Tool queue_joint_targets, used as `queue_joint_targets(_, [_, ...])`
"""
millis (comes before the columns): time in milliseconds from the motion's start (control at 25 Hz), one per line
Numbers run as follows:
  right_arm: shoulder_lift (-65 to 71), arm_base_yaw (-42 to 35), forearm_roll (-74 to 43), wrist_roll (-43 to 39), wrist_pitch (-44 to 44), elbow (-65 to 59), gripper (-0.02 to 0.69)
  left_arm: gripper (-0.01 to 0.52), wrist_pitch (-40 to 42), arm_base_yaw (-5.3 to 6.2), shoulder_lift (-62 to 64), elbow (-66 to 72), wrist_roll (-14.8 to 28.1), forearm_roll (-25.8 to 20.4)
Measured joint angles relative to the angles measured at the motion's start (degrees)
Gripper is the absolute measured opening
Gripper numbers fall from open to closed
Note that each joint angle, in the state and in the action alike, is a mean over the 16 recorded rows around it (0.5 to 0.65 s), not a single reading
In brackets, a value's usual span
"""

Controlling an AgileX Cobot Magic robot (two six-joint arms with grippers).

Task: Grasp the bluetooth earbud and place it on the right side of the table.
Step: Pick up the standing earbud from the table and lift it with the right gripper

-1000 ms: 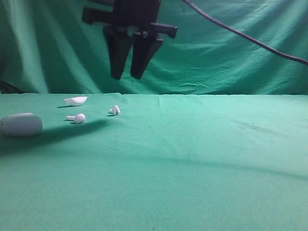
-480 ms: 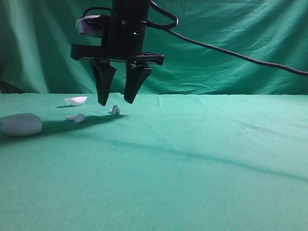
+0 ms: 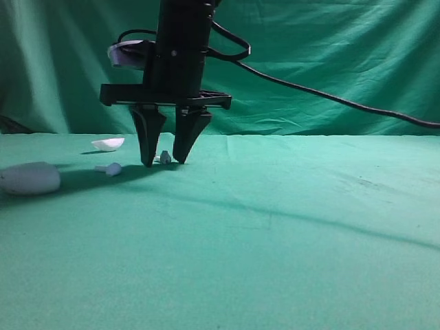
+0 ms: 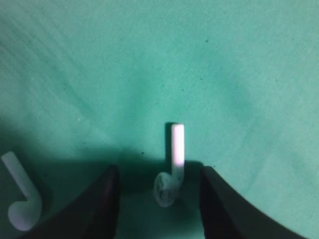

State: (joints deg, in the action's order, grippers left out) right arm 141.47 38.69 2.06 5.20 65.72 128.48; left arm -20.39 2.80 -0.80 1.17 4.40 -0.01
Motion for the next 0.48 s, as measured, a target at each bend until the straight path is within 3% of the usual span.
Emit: queue_joint_targets(480, [-2.85, -0.09, -2.32, -1.23, 2.13, 0.55, 0.099, 0.000, 0.00, 0.00, 0.00, 0.00, 0.00, 0.00])
